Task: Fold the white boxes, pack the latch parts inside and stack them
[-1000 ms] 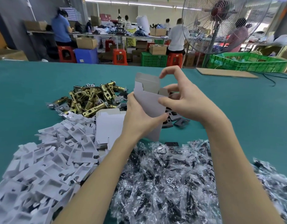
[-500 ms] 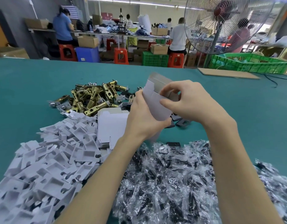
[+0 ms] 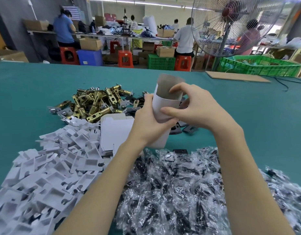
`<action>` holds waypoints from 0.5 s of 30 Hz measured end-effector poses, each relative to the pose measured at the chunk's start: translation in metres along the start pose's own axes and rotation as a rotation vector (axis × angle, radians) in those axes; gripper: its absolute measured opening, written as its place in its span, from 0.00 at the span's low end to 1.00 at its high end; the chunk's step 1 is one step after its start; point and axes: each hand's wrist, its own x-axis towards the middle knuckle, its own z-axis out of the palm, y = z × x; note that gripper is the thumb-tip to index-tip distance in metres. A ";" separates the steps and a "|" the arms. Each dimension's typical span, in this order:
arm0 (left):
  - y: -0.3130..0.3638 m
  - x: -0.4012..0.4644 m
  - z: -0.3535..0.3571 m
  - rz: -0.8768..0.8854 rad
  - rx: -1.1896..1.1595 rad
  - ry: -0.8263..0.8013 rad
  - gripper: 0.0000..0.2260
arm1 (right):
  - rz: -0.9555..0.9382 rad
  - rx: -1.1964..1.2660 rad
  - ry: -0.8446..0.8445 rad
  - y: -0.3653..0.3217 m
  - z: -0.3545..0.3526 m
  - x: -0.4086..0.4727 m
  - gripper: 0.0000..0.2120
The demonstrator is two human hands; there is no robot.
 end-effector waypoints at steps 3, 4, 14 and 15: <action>0.000 0.002 -0.005 -0.045 -0.116 -0.050 0.26 | -0.027 0.252 0.012 0.007 -0.002 -0.003 0.17; 0.000 0.002 -0.005 -0.051 -0.142 -0.063 0.26 | -0.031 0.295 0.033 0.010 -0.001 -0.003 0.16; -0.003 0.013 -0.043 -0.059 -0.258 -0.229 0.16 | -0.167 0.451 0.039 0.023 0.007 0.002 0.13; -0.003 0.012 -0.046 -0.058 -0.272 -0.252 0.15 | -0.177 0.462 0.034 0.024 0.008 0.002 0.13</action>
